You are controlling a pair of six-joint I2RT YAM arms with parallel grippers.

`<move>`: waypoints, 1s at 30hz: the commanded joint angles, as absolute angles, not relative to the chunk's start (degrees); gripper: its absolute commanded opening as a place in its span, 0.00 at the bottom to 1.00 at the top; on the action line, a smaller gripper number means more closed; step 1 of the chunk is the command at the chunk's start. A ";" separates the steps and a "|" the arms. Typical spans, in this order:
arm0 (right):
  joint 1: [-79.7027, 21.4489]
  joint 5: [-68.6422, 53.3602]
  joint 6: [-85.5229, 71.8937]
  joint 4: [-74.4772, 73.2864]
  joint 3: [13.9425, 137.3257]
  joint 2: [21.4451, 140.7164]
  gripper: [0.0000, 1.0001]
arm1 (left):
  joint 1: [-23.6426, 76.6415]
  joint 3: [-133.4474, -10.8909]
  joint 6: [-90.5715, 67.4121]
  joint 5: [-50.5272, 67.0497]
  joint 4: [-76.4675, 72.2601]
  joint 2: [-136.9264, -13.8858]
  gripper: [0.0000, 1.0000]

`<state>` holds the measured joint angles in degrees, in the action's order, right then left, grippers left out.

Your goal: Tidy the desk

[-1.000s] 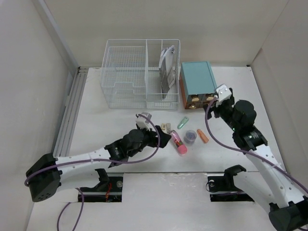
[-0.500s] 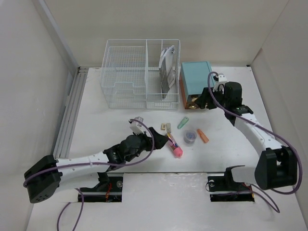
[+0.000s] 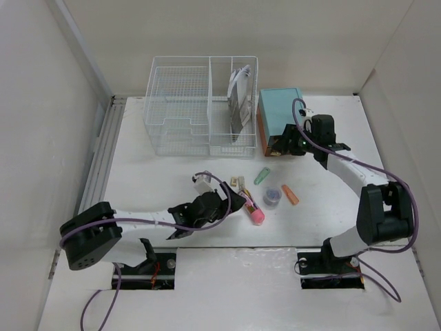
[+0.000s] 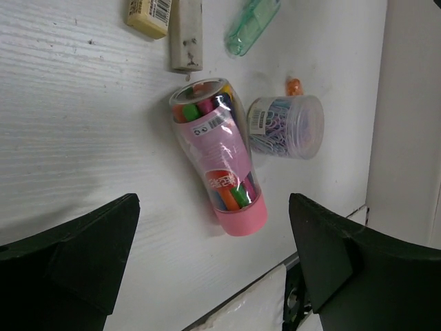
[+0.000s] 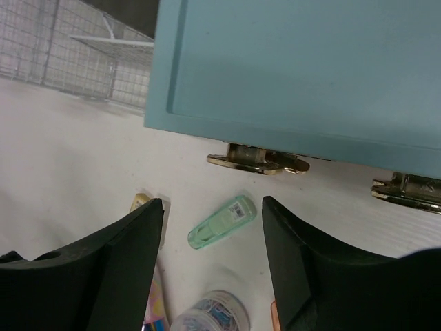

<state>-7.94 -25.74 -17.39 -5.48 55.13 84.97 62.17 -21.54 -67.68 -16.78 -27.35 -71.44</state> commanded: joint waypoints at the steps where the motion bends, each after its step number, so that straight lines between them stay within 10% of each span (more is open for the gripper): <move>1: -8.09 -23.39 -19.86 -2.11 58.71 85.86 0.64 | 63.02 -25.05 -71.97 -19.15 -27.51 -74.26 0.88; 30: -10.28 -13.79 -23.73 6.24 53.53 86.92 0.45 | 63.54 -42.79 -78.13 -24.52 -25.23 -96.15 0.88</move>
<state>-9.76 -15.27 -22.96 2.20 54.87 89.21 63.29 -40.10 -76.60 -22.33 -26.28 -95.50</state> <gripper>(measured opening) 0.492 0.876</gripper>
